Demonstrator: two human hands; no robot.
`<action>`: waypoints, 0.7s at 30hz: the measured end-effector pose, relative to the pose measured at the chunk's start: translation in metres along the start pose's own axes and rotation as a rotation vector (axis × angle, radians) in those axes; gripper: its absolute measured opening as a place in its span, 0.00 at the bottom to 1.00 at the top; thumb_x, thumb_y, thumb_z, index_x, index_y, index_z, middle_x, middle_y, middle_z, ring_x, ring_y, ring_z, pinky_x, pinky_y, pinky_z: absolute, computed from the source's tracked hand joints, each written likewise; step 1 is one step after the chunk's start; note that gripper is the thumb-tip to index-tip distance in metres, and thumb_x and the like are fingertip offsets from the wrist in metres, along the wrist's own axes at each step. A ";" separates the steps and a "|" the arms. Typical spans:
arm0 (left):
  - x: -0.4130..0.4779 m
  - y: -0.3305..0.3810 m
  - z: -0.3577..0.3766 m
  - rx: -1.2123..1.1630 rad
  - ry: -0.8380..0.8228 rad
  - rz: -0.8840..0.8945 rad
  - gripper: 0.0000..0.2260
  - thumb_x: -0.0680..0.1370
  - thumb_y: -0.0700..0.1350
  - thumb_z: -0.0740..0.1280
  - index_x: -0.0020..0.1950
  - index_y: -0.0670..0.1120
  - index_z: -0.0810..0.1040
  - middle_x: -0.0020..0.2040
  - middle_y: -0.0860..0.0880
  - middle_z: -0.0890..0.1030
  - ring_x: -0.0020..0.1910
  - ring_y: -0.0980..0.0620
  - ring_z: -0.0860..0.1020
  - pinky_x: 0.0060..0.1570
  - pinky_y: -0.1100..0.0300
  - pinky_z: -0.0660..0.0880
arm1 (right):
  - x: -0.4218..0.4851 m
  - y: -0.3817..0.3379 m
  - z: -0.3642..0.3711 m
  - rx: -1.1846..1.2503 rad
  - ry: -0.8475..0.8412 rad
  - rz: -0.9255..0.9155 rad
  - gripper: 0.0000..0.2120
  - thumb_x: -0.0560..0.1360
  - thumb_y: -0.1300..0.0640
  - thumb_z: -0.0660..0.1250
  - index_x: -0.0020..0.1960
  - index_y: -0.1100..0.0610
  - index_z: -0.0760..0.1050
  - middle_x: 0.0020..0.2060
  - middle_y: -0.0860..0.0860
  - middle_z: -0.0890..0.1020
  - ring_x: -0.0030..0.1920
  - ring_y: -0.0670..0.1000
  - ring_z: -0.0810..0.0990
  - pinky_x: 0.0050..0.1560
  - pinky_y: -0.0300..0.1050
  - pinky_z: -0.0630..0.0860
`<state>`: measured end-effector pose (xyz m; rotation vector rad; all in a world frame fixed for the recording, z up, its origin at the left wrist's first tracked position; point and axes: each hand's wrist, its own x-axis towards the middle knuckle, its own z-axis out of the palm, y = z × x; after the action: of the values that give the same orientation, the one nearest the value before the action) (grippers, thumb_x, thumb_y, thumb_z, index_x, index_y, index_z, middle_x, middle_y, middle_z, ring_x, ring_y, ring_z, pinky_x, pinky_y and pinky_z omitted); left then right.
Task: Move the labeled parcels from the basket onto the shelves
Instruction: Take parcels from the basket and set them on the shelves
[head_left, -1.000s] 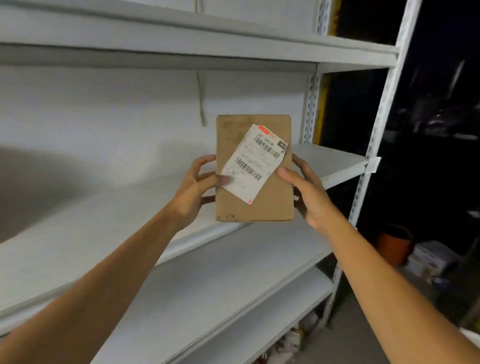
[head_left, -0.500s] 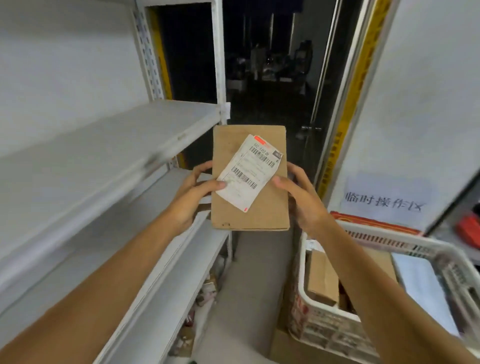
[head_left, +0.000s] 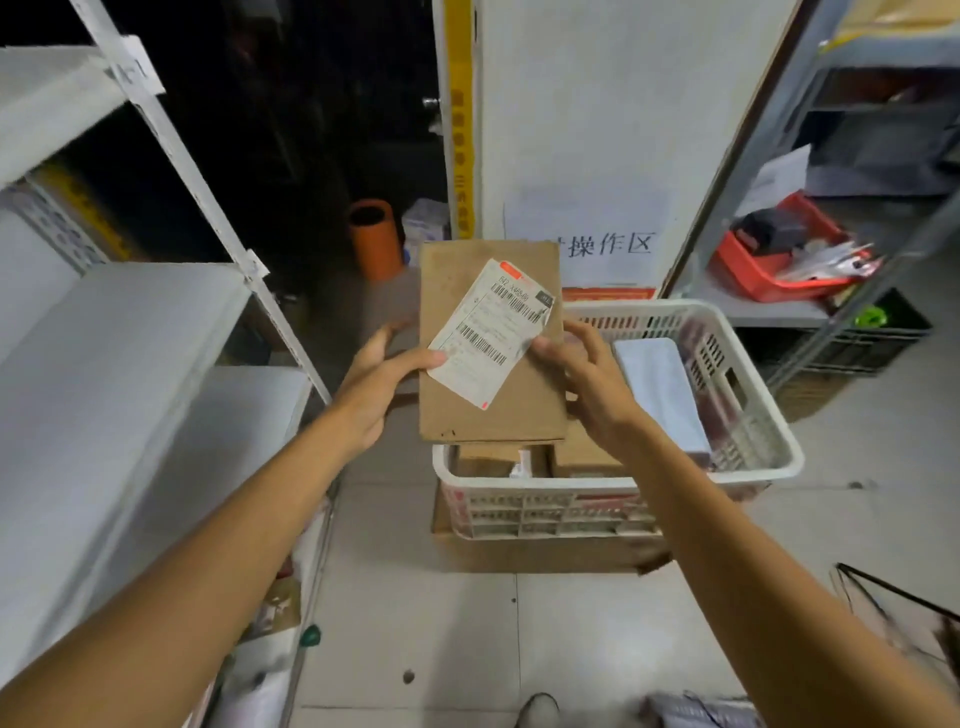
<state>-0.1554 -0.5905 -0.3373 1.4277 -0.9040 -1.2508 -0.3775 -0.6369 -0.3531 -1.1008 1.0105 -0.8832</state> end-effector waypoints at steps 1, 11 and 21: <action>0.004 -0.007 0.011 0.003 -0.013 -0.023 0.22 0.74 0.40 0.70 0.66 0.52 0.70 0.53 0.49 0.83 0.53 0.48 0.81 0.43 0.57 0.77 | 0.000 0.007 -0.012 0.012 0.019 0.030 0.21 0.68 0.49 0.73 0.58 0.48 0.70 0.49 0.49 0.82 0.48 0.49 0.83 0.40 0.42 0.80; 0.058 -0.057 0.066 0.035 -0.130 -0.187 0.19 0.77 0.43 0.68 0.66 0.55 0.71 0.52 0.50 0.84 0.48 0.54 0.83 0.39 0.58 0.78 | 0.030 0.055 -0.080 0.042 0.117 0.223 0.24 0.73 0.46 0.70 0.66 0.51 0.69 0.57 0.52 0.80 0.54 0.53 0.81 0.45 0.48 0.81; 0.143 -0.100 0.083 -0.008 -0.202 -0.339 0.15 0.77 0.42 0.68 0.62 0.52 0.75 0.58 0.50 0.82 0.57 0.49 0.79 0.47 0.57 0.78 | 0.104 0.078 -0.104 -0.074 0.197 0.353 0.16 0.74 0.44 0.69 0.59 0.46 0.73 0.56 0.50 0.80 0.55 0.54 0.81 0.51 0.53 0.80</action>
<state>-0.2170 -0.7201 -0.4660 1.5096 -0.8091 -1.6734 -0.4389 -0.7449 -0.4636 -0.8709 1.3622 -0.6793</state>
